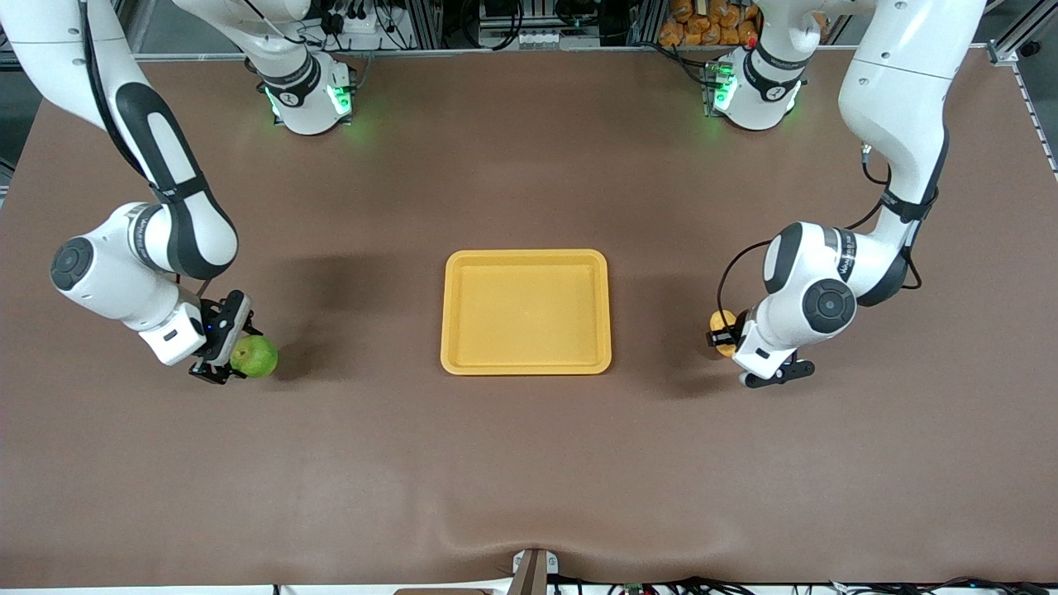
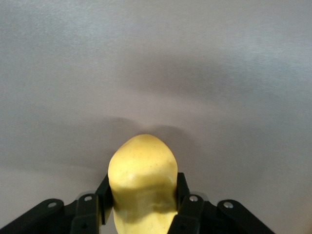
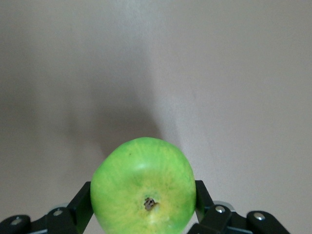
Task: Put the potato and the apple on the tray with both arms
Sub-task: 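Carry the apple with the right gripper while the left gripper carries the potato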
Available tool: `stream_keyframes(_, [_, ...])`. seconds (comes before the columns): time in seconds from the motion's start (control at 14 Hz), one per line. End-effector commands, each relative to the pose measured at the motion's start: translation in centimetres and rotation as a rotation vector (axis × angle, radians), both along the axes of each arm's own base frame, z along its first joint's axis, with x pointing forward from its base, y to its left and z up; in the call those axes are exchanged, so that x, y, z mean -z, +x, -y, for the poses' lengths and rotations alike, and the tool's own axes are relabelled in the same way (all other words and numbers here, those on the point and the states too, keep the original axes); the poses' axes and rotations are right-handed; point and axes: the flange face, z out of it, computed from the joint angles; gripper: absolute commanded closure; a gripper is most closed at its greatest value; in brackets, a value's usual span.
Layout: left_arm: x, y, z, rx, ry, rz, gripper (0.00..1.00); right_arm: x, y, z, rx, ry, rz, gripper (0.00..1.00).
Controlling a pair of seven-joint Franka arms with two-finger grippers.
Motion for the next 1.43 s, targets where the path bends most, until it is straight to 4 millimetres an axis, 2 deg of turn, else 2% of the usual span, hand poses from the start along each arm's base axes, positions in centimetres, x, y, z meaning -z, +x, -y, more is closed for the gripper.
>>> stream_keyframes(0.0, [-2.1,-0.1,1.3,0.009,0.013,0.018,1.0,-2.1,0.8,-0.4,-0.002,0.064,-0.033,1.0])
stream_keyframes(0.07, [-2.6,0.1,1.7,0.012,0.015,0.01,1.0,-2.1,0.8,-0.6,-0.001,0.08,-0.053,1.0])
stream_keyframes(0.22, [-3.5,0.0,3.8,0.023,0.017,0.002,1.0,-2.3,0.7,-1.0,-0.01,0.086,-0.067,1.0])
stream_keyframes(0.5, [-5.3,-0.8,9.3,0.032,0.027,-0.001,1.0,-2.9,0.2,-3.6,-0.062,0.096,-0.102,1.0])
stream_keyframes(0.65, [-6.3,-1.2,11.7,0.06,0.017,0.003,1.0,-2.9,-0.3,-5.0,-0.088,0.097,-0.114,1.0])
stream_keyframes(0.86, [-7.6,-1.3,15.0,0.082,0.021,-0.004,1.0,-3.3,-1.0,-8.5,-0.134,0.112,-0.111,1.0])
stream_keyframes(1.0, [-7.6,-2.0,16.8,0.097,0.021,-0.002,1.0,-3.7,-1.4,-12.5,-0.164,0.133,-0.105,1.0])
stream_keyframes(1.22, [-7.2,-2.9,20.0,0.106,0.022,0.004,1.0,-4.1,-2.1,-19.9,-0.262,0.122,-0.026,1.0])
stream_keyframes(1.36, [-7.3,-3.5,22.3,0.131,0.015,0.014,1.0,-3.7,-3.0,-23.6,-0.306,0.128,-0.013,1.0])
